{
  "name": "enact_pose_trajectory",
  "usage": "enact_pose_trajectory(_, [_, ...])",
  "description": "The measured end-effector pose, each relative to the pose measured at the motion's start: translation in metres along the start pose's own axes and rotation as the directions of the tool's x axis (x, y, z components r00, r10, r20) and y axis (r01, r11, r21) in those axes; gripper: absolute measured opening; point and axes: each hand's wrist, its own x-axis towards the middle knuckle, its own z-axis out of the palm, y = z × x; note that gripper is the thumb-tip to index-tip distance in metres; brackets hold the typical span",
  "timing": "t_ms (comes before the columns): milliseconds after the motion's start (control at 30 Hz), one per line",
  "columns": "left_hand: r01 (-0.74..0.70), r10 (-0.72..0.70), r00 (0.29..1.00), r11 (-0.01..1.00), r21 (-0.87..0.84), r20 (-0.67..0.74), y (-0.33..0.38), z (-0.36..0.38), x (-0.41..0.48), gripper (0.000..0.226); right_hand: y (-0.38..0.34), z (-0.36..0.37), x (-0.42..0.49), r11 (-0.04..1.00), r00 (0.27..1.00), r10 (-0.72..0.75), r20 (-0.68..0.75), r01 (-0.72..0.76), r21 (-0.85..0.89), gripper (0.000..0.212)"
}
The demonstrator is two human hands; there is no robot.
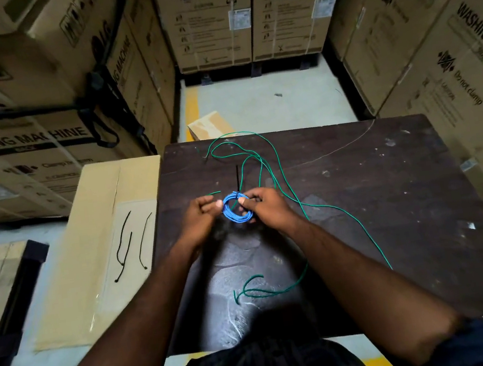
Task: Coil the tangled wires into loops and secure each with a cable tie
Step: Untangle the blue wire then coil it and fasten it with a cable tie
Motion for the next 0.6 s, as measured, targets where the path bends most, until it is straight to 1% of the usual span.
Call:
enact_pose_trajectory(67, [0.069,-0.067,0.995,0.997,-0.02,0.07,-0.015,-0.006,-0.001,0.037,0.001,0.009,0.001,0.993,0.994,0.094,0.047,-0.097,0.066,0.015])
enact_pose_trajectory(133, [0.075,-0.07,0.995,0.995,-0.07,0.078,-0.027,-0.012,-0.001,0.037,0.003,0.02,0.003,0.982,0.987,0.139,0.074,-0.147,0.116,0.019])
enact_pose_trajectory(200, [0.067,-0.064,0.997,0.994,-0.088,0.041,-0.032,-0.019,0.002,0.035,0.007,0.031,0.006,0.973,0.983,0.164,0.079,-0.175,0.151,0.023])
enact_pose_trajectory(267, [0.087,-0.088,0.996,0.992,-0.087,-0.01,-0.038,-0.027,0.009,0.034,0.011,0.044,0.01,0.964,0.98,0.188,0.07,-0.198,0.177,0.025])
enact_pose_trajectory(300, [0.101,-0.105,0.994,0.991,-0.09,-0.031,-0.042,-0.032,0.014,0.035,0.013,0.05,0.013,0.959,0.978,0.2,0.061,-0.208,0.193,0.024])
enact_pose_trajectory(367, [0.129,-0.134,0.989,0.988,-0.082,-0.062,-0.053,-0.042,0.024,0.038,0.015,0.064,0.019,0.954,0.973,0.23,0.033,-0.232,0.188,0.014])
enact_pose_trajectory(433, [0.148,-0.153,0.984,0.987,-0.069,-0.088,-0.064,-0.051,0.032,0.04,0.018,0.077,0.024,0.951,0.964,0.267,-0.007,-0.263,0.16,0.006])
enact_pose_trajectory(500, [0.16,-0.165,0.98,0.986,-0.055,-0.114,-0.073,-0.057,0.04,0.039,0.023,0.088,0.03,0.953,0.955,0.29,-0.058,-0.283,0.104,0.006])
enact_pose_trajectory(567, [0.163,-0.164,0.98,0.986,-0.019,-0.116,-0.08,-0.062,0.049,0.038,0.029,0.098,0.037,0.962,0.958,0.266,-0.11,-0.27,-0.029,0.009])
enact_pose_trajectory(600, [0.171,-0.17,0.978,0.985,-0.001,-0.119,-0.08,-0.064,0.053,0.038,0.03,0.102,0.04,0.958,0.965,0.235,-0.119,-0.25,-0.14,0.013])
